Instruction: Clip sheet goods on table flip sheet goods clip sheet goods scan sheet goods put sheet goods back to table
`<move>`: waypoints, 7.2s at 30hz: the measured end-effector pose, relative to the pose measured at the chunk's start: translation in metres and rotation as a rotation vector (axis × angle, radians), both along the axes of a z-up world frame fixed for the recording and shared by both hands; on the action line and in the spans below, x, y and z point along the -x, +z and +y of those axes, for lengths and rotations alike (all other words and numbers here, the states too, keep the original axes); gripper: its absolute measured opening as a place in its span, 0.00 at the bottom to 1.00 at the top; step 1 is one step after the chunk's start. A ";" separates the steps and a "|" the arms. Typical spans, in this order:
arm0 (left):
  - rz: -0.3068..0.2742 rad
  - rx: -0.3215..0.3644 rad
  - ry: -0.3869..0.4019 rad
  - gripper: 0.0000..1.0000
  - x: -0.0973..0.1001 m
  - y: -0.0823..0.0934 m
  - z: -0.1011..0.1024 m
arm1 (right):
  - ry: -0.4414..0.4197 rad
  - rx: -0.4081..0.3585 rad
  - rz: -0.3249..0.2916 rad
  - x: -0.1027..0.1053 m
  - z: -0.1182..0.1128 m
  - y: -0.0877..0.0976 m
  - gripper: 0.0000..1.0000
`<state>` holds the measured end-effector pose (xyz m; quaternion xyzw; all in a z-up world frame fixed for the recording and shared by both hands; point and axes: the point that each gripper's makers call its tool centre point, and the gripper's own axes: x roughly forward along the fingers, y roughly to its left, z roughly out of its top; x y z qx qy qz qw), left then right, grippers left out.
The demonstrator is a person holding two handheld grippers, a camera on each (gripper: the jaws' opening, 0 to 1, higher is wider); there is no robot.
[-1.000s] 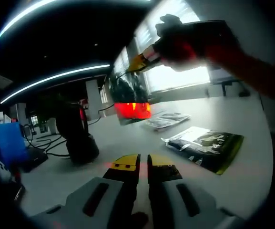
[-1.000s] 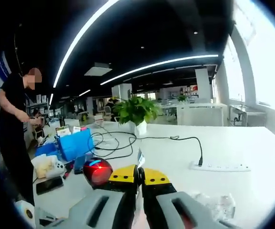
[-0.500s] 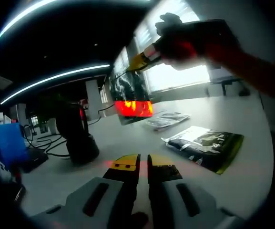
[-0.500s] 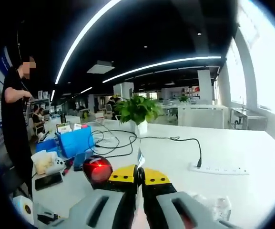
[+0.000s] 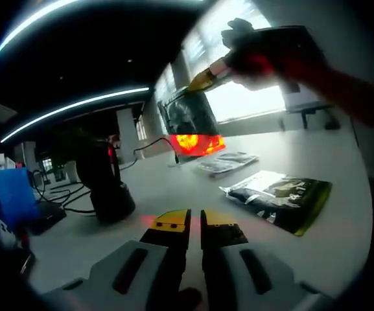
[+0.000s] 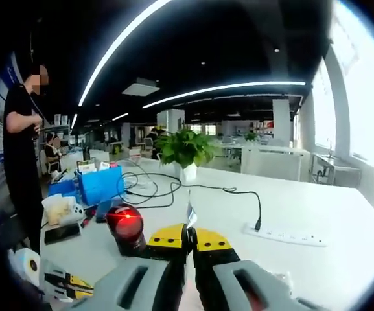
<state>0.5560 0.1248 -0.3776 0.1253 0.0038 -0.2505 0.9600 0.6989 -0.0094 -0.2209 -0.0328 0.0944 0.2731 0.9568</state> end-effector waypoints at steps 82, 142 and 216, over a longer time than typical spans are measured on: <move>-0.010 -0.032 -0.005 0.00 -0.001 -0.004 -0.002 | -0.023 0.508 0.105 -0.071 -0.107 -0.097 0.01; -0.008 -0.035 -0.014 0.00 -0.001 -0.005 -0.003 | -0.174 0.412 0.130 -0.122 -0.145 -0.140 0.14; 0.016 -0.015 -0.004 0.00 -0.001 -0.004 -0.005 | -0.022 0.140 -0.110 0.104 -0.147 -0.110 0.00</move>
